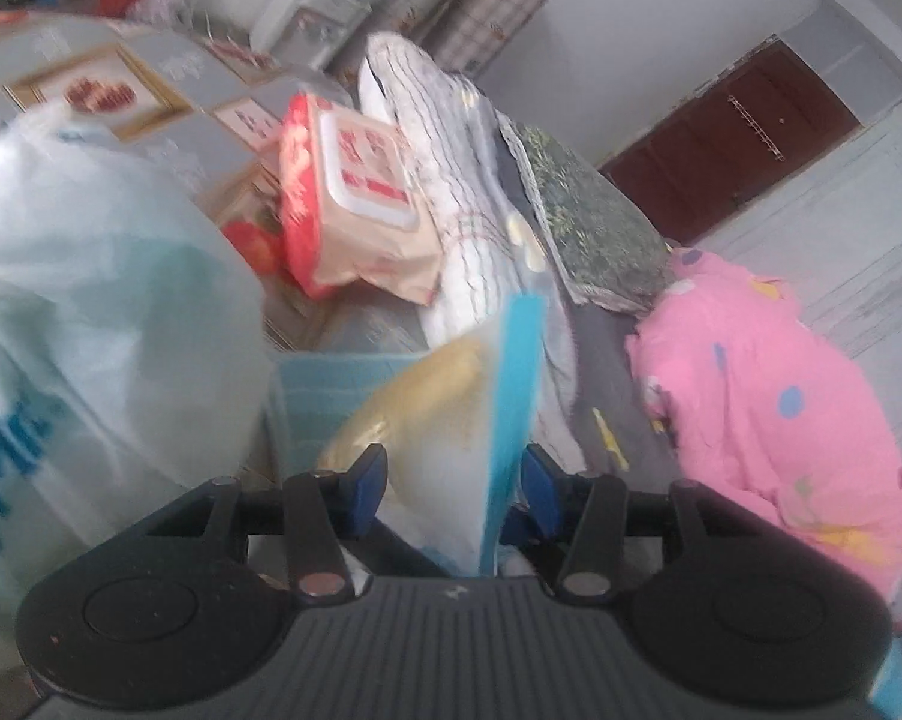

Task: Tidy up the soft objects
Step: 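Move the right gripper to the white-teal cotton pad bag and grasp it, then carry the cotton pad bag with the right gripper into the box and release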

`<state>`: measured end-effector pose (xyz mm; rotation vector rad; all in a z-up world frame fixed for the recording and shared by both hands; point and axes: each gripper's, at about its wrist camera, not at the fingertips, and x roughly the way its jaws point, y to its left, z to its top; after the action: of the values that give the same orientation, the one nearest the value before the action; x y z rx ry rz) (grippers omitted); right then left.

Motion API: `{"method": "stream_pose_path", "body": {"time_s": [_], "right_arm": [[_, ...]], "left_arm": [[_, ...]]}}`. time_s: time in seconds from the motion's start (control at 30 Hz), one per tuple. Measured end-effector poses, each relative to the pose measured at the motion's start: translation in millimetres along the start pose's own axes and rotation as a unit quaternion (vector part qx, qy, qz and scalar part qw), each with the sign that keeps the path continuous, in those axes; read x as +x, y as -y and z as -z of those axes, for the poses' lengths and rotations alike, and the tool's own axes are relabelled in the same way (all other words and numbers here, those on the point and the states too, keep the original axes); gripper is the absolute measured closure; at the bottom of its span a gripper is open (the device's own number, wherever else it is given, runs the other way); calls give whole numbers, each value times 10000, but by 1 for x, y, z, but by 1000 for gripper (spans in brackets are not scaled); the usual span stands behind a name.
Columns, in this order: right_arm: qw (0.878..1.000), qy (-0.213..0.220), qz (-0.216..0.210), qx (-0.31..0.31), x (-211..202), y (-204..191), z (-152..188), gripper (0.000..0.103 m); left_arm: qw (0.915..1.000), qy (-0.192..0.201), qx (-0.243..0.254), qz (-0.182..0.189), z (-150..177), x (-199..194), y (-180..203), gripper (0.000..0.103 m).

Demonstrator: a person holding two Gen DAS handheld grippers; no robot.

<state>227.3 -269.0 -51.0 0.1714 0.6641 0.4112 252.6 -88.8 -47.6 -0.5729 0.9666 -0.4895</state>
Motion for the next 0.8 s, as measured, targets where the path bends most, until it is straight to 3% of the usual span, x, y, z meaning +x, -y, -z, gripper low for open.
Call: {"method": "stream_pose_path", "body": {"time_s": [0.13, 0.2, 0.33, 0.43, 0.57, 0.73, 0.8], "right_arm": [[9999, 127, 72, -51, 1, -2, 0, 36], [9997, 119, 203, -19, 3, 1, 1, 55], [9982, 156, 165, 550, 2, 23, 4, 72], [9958, 249, 1, 880, -2, 35, 6, 75], [9901, 299, -213, 1355, -5, 53, 9, 77], [9772, 400, -562, 2006, -16, 74, 13, 77], [9712, 463, -782, 2201, -24, 81, 13, 77]], "left_arm": [[9999, -77, -39, 110, 1, 9, 3, 53], [9996, -94, -112, 244, 1, 10, 2, 53], [9996, -14, -73, 286, 2, 5, 1, 51], [9993, 130, 17, 356, 3, -2, 4, 44], [9975, 604, 326, 136, 6, -19, 14, 42], [9900, 1101, 854, -199, 13, -41, 29, 33], [9845, 1246, 1184, -341, 23, -50, 38, 25]]}}
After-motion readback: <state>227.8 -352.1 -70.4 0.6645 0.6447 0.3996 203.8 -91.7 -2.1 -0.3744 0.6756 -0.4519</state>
